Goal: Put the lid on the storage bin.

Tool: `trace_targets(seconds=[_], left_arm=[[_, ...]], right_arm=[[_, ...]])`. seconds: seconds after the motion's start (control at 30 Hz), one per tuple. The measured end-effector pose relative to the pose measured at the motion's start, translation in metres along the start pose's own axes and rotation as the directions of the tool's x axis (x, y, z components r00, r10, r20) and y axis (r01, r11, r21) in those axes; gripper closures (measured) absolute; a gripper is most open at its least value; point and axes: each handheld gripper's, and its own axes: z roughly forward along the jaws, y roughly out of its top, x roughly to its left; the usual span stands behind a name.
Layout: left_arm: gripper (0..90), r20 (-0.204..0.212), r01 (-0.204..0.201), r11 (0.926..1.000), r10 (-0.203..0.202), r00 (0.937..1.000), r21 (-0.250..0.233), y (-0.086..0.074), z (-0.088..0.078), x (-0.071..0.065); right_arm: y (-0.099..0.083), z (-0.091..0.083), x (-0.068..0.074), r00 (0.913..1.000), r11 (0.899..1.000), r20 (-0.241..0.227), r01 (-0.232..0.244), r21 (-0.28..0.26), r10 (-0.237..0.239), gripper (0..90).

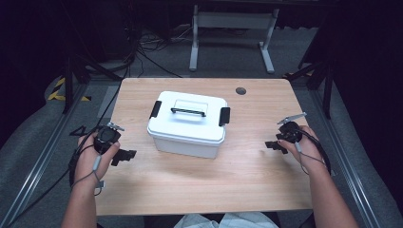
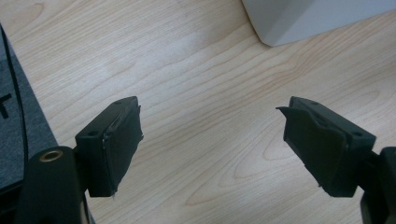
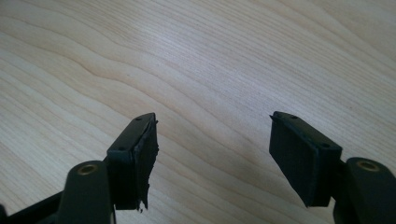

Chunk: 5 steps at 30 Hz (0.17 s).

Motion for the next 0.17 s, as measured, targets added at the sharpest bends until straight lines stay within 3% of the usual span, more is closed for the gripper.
trace_targets(seconds=[0.17], left_arm=[[19.8, 0.002, 0.006, 0.9997, -0.006, 1.0000, 0.024, -0.0008, 0.0042, 0.0006]], right_arm=[[-0.0022, 0.0009, -0.0013, 1.0000, 1.000, 0.005, -0.004, -0.001, 0.004, 33.2]])
